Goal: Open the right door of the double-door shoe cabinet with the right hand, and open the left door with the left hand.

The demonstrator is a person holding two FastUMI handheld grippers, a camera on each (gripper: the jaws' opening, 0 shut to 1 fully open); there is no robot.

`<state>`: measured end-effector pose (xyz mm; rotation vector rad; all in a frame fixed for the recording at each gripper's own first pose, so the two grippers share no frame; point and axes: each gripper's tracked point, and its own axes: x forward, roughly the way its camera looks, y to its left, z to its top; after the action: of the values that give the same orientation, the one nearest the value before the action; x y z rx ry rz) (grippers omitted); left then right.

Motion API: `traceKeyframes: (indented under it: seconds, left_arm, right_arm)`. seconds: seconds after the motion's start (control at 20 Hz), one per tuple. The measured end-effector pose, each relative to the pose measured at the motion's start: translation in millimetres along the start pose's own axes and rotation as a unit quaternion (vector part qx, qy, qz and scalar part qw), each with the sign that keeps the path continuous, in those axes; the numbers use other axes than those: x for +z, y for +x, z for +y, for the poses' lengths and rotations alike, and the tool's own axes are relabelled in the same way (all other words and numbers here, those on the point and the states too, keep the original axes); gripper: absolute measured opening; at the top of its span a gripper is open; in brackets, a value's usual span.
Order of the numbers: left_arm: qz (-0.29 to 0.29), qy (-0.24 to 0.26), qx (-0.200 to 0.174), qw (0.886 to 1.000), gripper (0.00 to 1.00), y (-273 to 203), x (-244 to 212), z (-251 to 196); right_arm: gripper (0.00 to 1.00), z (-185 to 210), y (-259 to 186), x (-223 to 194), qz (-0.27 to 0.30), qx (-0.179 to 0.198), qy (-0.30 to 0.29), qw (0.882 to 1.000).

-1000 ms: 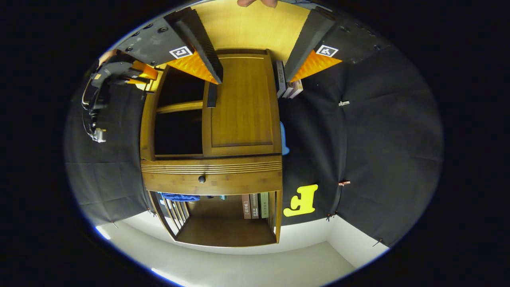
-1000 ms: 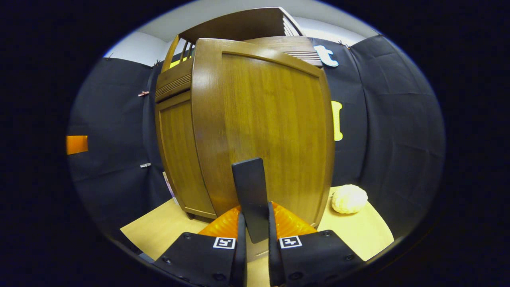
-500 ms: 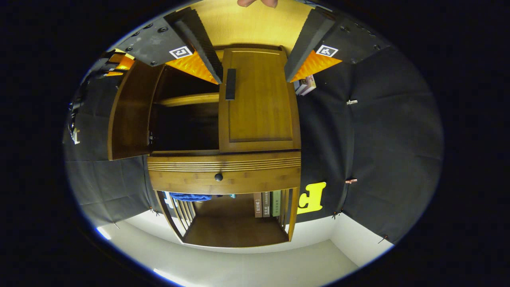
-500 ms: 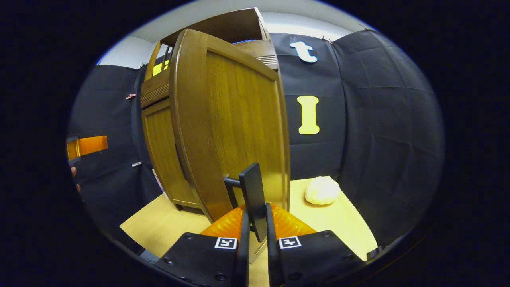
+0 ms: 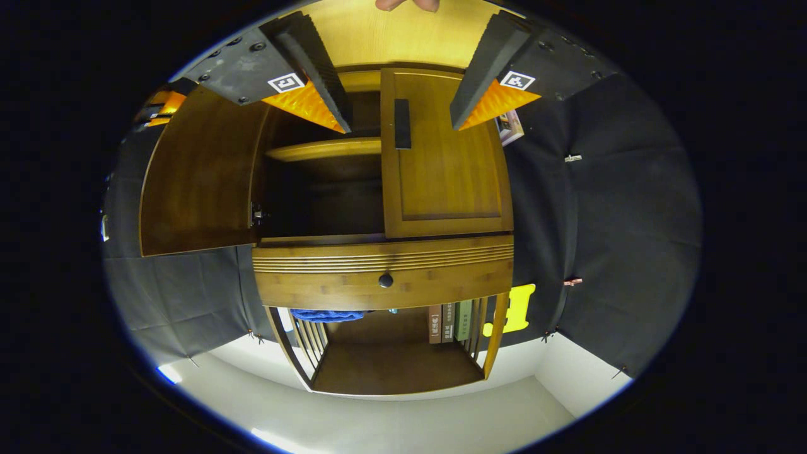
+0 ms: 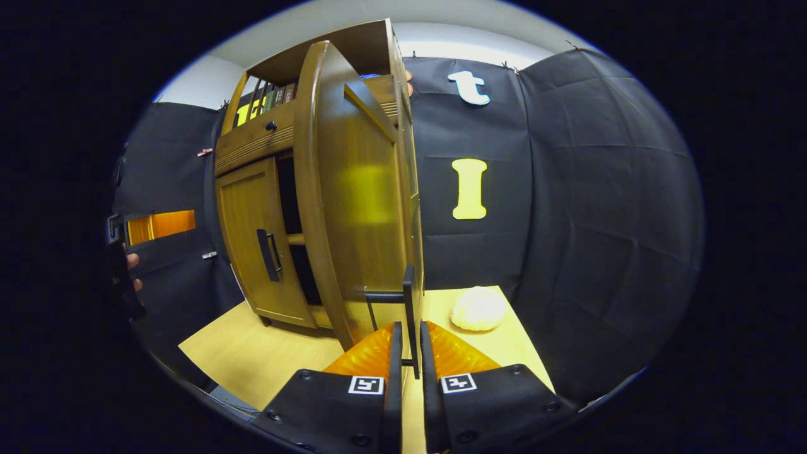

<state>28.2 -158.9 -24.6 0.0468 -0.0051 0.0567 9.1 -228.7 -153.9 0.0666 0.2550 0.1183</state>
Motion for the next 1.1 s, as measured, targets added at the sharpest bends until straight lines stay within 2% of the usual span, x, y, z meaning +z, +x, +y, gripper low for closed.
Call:
traceKeyframes:
  seconds: [0.15,0.3,0.45,0.55,0.75,0.8,0.85,1.0,1.1]
  left_arm:
    - [0.008,-0.012,0.006,1.0,0.98,6,-5,-14]
    - [0.004,-0.009,0.015,1.0,0.97,10,-3,-18]
    - [-0.002,0.0,0.024,1.0,0.97,14,2,-19]
    - [-0.002,0.008,0.031,0.999,0.97,20,2,-16]
    - [0.001,-0.004,0.021,1.0,0.98,45,-6,-16]
    - [-0.002,-0.005,0.017,1.0,0.97,55,-6,-16]
    - [-0.004,-0.002,0.013,1.0,0.96,66,-8,-16]
    - [-0.009,0.023,0.01,1.0,0.96,104,-22,-8]
    - [-0.003,0.032,0.013,0.999,0.97,126,-35,0]
  right_arm:
    - [0.18,-19,-7,9,-0.008,0.01,-0.006,1.0]
    - [0.18,-21,-13,12,-0.011,0.049,-0.015,0.999]
    - [0.18,-20,-19,18,-0.016,0.062,-0.041,0.997]
    - [0.27,-23,-27,17,-0.012,0.053,-0.048,0.997]
    - [0.81,-48,-45,46,-0.071,-0.003,-0.038,0.997]
    - [0.94,-55,-39,42,-0.076,-0.015,-0.036,0.996]
    - [1.0,-61,-39,37,-0.072,-0.023,-0.029,0.997]
    - [0.98,-65,-42,29,-0.058,-0.032,0.017,0.998]
    - [1.0,-71,-48,29,-0.058,-0.049,0.033,0.997]
